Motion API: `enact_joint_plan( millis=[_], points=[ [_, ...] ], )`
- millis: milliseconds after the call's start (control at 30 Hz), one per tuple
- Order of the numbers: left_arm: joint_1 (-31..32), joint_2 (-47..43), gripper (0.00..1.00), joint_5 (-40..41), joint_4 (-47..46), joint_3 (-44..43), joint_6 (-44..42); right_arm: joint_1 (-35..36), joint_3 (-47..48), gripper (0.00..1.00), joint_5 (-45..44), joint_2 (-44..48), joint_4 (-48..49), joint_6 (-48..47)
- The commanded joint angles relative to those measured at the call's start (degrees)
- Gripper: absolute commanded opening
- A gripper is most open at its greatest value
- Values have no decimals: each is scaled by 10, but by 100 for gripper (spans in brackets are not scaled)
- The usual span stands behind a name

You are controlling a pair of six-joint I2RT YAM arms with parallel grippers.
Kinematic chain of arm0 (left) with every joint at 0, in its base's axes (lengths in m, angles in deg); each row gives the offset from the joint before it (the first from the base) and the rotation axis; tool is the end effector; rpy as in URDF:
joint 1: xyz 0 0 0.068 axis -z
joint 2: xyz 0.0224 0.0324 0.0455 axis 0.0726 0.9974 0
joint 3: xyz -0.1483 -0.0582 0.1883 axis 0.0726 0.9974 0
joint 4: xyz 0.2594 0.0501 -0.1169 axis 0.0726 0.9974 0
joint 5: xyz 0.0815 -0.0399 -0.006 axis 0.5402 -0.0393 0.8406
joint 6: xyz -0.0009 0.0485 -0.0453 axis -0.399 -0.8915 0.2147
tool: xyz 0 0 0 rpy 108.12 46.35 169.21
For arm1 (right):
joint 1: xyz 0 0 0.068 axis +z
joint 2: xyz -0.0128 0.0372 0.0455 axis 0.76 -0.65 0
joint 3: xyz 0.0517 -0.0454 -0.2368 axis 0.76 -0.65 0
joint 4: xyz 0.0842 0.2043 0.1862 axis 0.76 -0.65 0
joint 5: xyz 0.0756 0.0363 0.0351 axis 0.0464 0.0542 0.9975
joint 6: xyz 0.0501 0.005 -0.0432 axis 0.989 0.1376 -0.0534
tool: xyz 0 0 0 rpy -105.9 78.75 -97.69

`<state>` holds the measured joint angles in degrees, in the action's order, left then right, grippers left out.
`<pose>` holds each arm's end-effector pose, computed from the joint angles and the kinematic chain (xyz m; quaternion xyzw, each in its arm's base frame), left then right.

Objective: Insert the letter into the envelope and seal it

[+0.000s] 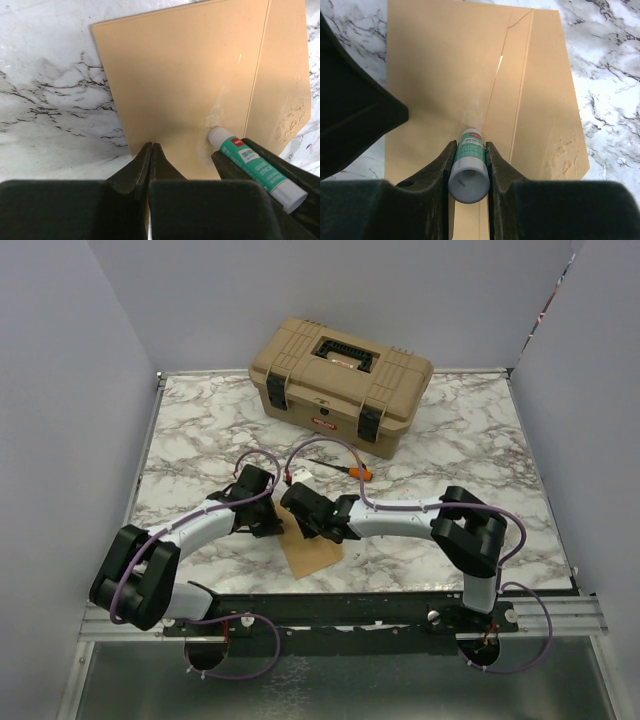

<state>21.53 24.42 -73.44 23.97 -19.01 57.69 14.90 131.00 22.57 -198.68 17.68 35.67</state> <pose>0.2397 -0.1221 0.0923 -0.1576 0.9562 -0.1873 0.1607 0.1976 0.3724 0.1138 -0.2483 0.9064 0.1100 0.3237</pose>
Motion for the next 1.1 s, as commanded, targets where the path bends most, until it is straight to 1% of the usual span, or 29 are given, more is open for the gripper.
enact_joint_plan(
  millis=[0, 133, 433, 800, 900, 1067],
  points=[
    [-5, -1, 0, 17, 17, 18, 22, 19, -33, 1, 10, -30, 9, -27],
    [-11, 1, 0, 12, 9, 28, 45, 20, -46, 1, 12, -25, 13, -33],
    [-49, -7, 0, -15, -24, 63, 101, 33, -85, 1, 53, -1, 3, -51],
    [-53, -23, 0, -7, -27, 75, 107, 40, -114, 1, 59, 38, -41, -18],
    [-53, -30, 0, -5, -27, 75, 95, 40, -103, 1, 42, 23, -31, -12],
    [-53, -34, 0, -6, -23, 80, 79, 23, -47, 1, -7, -39, -24, -12]
  ],
)
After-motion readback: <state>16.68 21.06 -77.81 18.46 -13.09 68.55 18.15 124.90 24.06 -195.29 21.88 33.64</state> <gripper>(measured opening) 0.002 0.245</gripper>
